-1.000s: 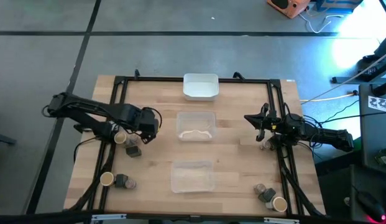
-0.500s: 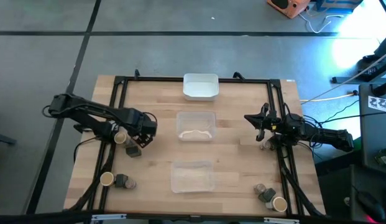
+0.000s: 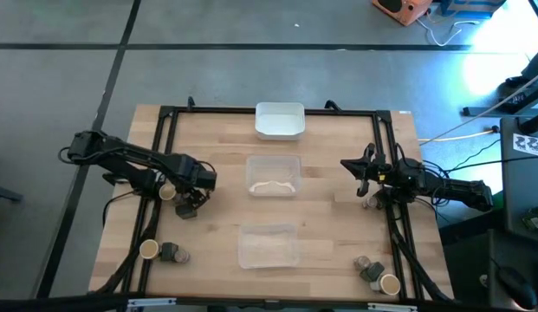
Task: Sort spices by type
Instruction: Put the top left small brown seasoning bottle into the top transparent bin
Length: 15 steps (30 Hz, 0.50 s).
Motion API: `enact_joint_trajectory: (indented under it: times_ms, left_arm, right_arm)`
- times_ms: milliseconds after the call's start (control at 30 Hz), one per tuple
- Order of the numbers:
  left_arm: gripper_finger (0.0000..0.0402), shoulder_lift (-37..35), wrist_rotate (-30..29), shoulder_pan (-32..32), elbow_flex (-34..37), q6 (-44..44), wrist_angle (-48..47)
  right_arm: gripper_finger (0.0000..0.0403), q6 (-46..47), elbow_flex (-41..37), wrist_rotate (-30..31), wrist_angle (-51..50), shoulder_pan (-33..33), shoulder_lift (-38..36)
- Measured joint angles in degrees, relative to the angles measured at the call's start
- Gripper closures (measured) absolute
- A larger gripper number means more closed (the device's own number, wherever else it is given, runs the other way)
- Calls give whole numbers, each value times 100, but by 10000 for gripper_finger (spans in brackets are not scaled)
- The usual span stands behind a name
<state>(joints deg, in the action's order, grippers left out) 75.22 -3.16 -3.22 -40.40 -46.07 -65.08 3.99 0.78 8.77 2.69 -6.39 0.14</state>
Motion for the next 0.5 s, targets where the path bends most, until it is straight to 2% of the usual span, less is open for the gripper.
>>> enact_joint_trajectory:
  times_ms: [133,500]
  left_arm:
    - [134,0,112,1,79,164,16]
    - [244,-5,174,2,5,450,-9]
  right_arm:
    - [391,0,0,104,6,0,0]
    - [391,-48,0,215,19,0,-1]
